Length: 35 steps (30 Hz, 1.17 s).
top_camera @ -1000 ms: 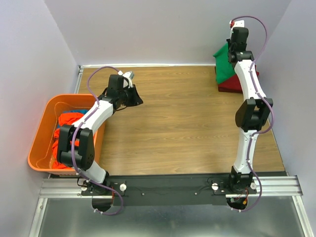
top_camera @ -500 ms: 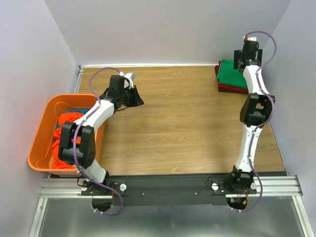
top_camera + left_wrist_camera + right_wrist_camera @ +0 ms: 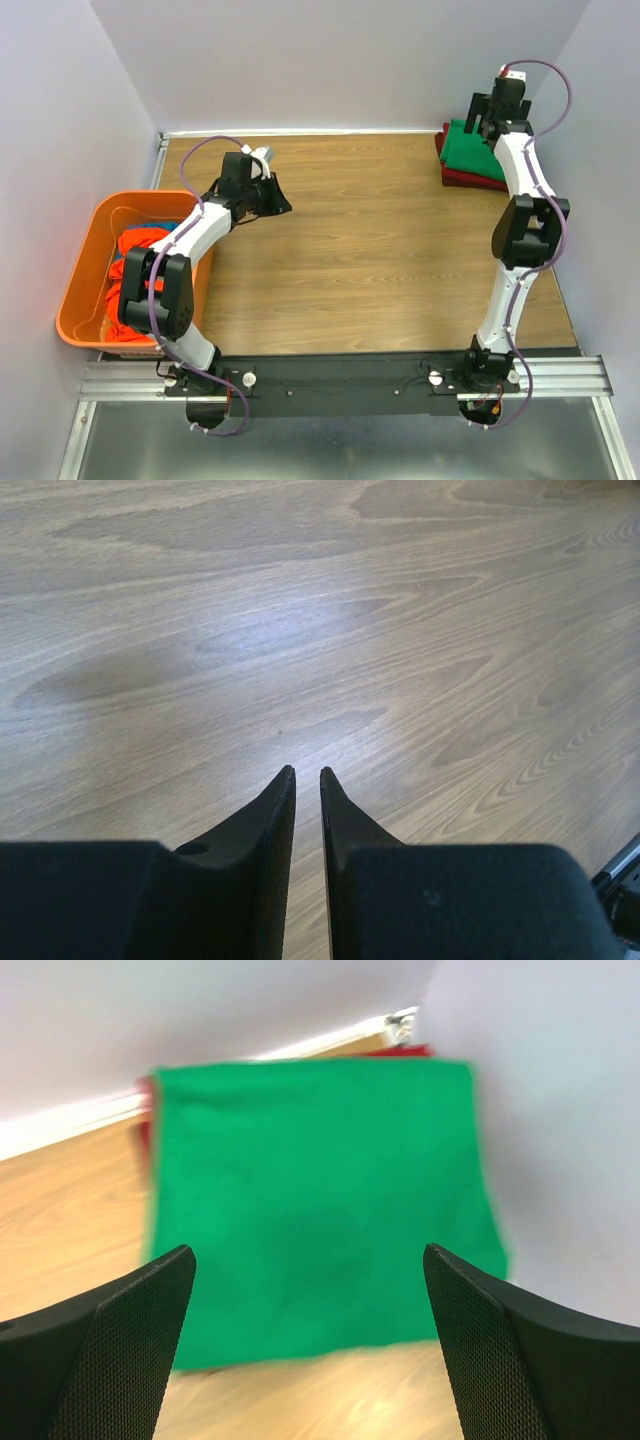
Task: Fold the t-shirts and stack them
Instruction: Reset both grippers
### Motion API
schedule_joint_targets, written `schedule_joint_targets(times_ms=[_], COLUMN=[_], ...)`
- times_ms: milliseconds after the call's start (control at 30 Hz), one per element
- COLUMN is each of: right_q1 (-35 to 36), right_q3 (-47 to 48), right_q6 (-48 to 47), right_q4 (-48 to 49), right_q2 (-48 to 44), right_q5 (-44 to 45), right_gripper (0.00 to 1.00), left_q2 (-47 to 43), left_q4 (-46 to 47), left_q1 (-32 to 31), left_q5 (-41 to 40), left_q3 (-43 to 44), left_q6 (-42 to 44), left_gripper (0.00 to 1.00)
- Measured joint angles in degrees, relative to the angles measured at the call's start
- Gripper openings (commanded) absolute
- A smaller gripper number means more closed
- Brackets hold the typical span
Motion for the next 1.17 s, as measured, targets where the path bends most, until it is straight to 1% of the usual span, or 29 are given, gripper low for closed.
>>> schedule_joint_targets(times_ms=[100,267,333,400,433,533,567,633,733,833,933,1167], right_q1=[1.6,6.2,10.5,14.8,17.8,24.2,24.8,26.3,26.1,25.9,25.9,25.9], right_q3=[-6.5,-21.2,-29.2,-35.1,-39.8,-48.9,-50.9,-58.4,-65.8,-68.9,-70.3,-70.9], right_q6=[3.8,11.2,13.9,16.0,17.0,20.3,21.0,23.4,25.7,26.8,27.2,27.2], right_q4=[0.3,3.1,5.7,7.3,8.2,11.5,12.5,14.2,15.1,15.9,16.9,17.3], right_q2=[-5.7,-16.8,-22.3,-26.4,-29.6,-36.1,-37.1,-42.9,-49.8,-53.6,-55.3,-55.8], right_q5=[-1.4,-3.2,-3.4,-4.0,-4.5,-7.3,-7.8,-10.2,-12.0,-12.2,-11.9,-10.9], right_gripper=[1.0,1.0,1.0,1.0,1.0,1.0,1.0,1.0,1.0,1.0,1.0,1.0], left_q2=[-0.2,-2.7,-4.7,-6.8,-7.6,-11.1,-12.1,-13.8,-16.4,-17.7,-17.9,-19.1], left_q4=[0.1,0.5,0.5,0.7,0.8,1.0,1.1,1.6,2.0,2.2,2.7,3.1], left_q1=[0.0,0.0,0.0,0.0,0.0,0.0,0.0,0.0,0.0,0.0,0.0,0.0], left_q5=[0.0,-0.1,-0.2,-0.6,-0.7,-1.7,-2.2,-3.2,-4.3,-4.8,-5.0,-6.6], left_q3=[-0.1,-1.2,-1.6,-2.2,-2.4,-4.3,-4.9,-6.0,-8.2,-9.2,-9.3,-9.3], left_q6=[0.0,-0.8,-0.9,-1.0,-1.0,-1.1,-1.1,-1.1,-1.1,-1.2,-1.2,-1.2], left_gripper=[0.24,0.24,0.24,0.24,0.25,0.25,0.25,0.25,0.25,0.25,0.25,0.25])
